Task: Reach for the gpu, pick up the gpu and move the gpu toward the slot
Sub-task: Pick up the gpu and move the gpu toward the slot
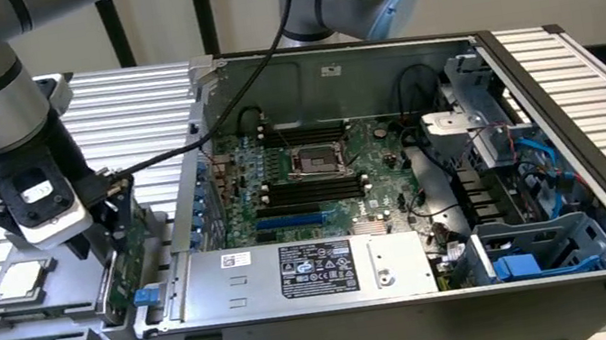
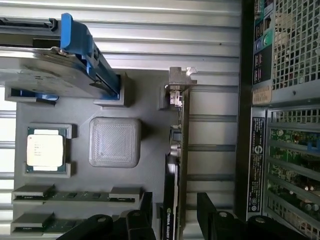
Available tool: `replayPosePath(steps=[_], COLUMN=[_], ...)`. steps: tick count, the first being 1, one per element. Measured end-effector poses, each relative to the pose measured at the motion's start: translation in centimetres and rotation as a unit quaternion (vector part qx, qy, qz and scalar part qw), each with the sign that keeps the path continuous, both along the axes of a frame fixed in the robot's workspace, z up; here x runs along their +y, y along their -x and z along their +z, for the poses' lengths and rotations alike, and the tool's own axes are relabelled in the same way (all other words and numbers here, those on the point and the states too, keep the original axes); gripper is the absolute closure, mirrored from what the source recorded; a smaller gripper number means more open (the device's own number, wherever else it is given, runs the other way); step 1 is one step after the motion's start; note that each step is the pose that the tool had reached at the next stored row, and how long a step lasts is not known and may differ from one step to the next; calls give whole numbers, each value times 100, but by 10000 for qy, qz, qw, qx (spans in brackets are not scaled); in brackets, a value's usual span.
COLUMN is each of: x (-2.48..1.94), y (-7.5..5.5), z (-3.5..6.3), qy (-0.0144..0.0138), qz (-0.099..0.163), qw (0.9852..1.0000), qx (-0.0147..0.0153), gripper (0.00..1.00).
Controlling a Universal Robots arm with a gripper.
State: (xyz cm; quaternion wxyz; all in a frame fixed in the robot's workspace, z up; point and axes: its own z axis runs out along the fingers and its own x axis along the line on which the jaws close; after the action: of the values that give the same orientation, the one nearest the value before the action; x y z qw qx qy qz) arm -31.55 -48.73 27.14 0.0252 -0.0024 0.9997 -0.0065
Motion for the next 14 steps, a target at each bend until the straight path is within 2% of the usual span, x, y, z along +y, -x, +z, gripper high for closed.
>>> replayPosePath(steps=[9, 14], x=[74, 81], y=[0, 10], z=[-149, -221], qy=[1, 8], qz=[-38, -49], qw=[10000, 10000], qx=[-15, -31], gripper=[52, 52])
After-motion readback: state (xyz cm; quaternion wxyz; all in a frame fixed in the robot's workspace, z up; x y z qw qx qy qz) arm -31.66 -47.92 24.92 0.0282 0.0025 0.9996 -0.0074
